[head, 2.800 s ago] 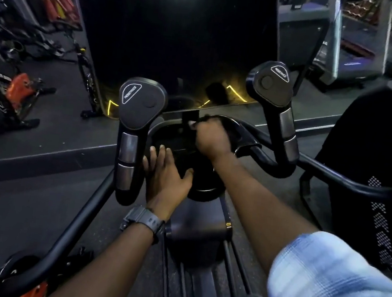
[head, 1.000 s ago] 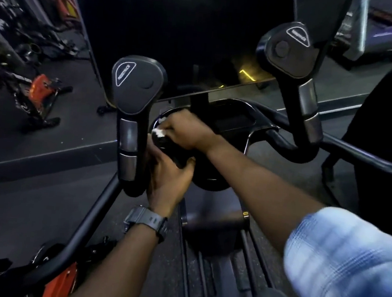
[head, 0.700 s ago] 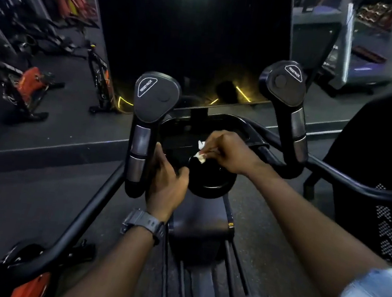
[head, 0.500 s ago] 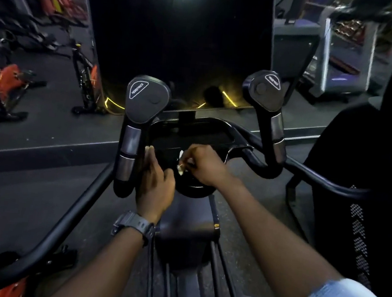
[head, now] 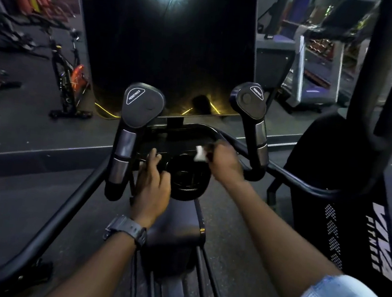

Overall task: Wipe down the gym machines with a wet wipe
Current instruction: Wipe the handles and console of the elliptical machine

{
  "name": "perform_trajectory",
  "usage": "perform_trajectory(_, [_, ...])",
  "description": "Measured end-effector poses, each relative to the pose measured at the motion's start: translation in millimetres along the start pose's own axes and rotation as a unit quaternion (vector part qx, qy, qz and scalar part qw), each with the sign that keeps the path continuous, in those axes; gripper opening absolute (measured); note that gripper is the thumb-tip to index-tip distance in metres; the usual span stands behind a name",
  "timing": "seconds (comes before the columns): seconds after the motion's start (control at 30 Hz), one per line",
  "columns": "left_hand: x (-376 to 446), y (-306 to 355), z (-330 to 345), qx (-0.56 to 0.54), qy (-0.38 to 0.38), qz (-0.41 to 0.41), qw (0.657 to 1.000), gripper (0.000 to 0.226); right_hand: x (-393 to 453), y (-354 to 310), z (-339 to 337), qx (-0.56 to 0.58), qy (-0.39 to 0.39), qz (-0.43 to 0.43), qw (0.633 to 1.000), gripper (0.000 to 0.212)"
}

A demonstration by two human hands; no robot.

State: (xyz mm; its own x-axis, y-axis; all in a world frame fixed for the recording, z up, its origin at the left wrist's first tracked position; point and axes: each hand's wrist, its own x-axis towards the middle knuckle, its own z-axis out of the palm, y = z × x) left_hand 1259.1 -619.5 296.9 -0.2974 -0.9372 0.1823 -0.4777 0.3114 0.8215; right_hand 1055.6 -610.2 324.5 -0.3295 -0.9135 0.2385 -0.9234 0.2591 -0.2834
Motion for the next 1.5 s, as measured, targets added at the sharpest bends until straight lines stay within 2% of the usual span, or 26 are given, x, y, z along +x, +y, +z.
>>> perform_trajectory(0.07, [3.0,1.9,0.5,0.009,-0.021,0.005,1.000,0.083,3.4,26.1,-0.8,-0.048,0.037,0.055,0.997,0.026])
perform_trajectory(0.13, [4.5,2.3,2.0,0.011,-0.049,0.018,0.999,0.067,3.5,24.4,7.9,-0.053,0.069,0.088,0.992,0.026])
perform_trajectory(0.2, [5.5,1.0,3.2,-0.003,-0.062,0.021,0.998,0.056,-4.1,4.4,17.0,-0.046,0.061,0.077,0.994,0.024])
perform_trajectory(0.3, [6.4,0.8,-0.3,0.003,-0.057,0.030,0.998,0.054,-13.0,-6.4,19.7,-0.003,0.027,0.020,0.999,0.020])
perform_trajectory(0.37, [4.6,1.3,-2.1,0.005,-0.059,0.032,0.998,0.063,-1.5,5.6,15.3,-0.003,0.040,0.079,0.996,0.018])
perform_trajectory(0.43, [4.0,-1.9,-1.4,-0.003,-0.060,0.035,0.998,0.062,7.9,15.1,10.7,-0.004,0.059,0.145,0.988,0.016])
perform_trajectory(0.53, [7.0,-6.4,1.9,-0.029,-0.056,0.019,0.998,0.045,-7.8,1.9,11.5,0.060,0.064,0.144,0.986,0.018])
perform_trajectory(0.6, [7.2,-7.2,4.2,-0.039,-0.042,0.009,0.998,0.041,-39.9,-11.3,18.1,0.132,0.082,0.127,0.980,0.022])
perform_trajectory(0.67, [6.2,-7.3,7.4,-0.041,-0.026,0.011,0.999,0.037,-72.1,-20.3,21.2,0.206,0.125,0.140,0.960,0.018])
perform_trajectory(0.7, [5.4,-7.2,9.5,-0.039,-0.022,0.012,0.999,0.035,-78.0,-21.3,22.8,0.239,0.136,0.174,0.945,0.017])
perform_trajectory(0.87, [3.5,-8.9,14.0,0.006,-0.034,0.030,0.999,0.038,-31.3,-24.3,29.4,0.407,0.100,0.330,0.846,0.031])
perform_trajectory(0.93, [2.4,-8.6,12.7,0.004,-0.035,0.029,0.999,0.040,-26.4,-29.4,27.7,0.419,0.070,0.339,0.839,0.035])
perform_trajectory(1.1, [0.6,-5.2,13.6,0.016,-0.035,0.037,0.999,0.040,-95.2,-59.3,41.5,0.402,0.064,0.279,0.870,0.032])
perform_trajectory(1.2, [2.1,-8.5,10.9,0.041,-0.050,0.046,0.997,0.040,-58.2,-46.4,40.1,0.484,0.078,0.332,0.806,0.034])
perform_trajectory(1.27, [1.5,-9.0,6.8,0.059,-0.065,0.041,0.995,0.038,-25.9,-34.0,28.6,0.487,0.087,0.373,0.785,0.034])
perform_trajectory(1.4, [-3.6,-0.6,-2.3,0.037,-0.074,0.035,0.996,0.036,-56.4,-48.1,30.6,0.435,0.105,0.310,0.839,0.034])
perform_trajectory(1.5, [-9.8,3.0,-4.2,0.022,-0.059,0.051,0.997,0.039,-112.2,-75.4,50.7,0.450,0.128,0.305,0.830,0.044])
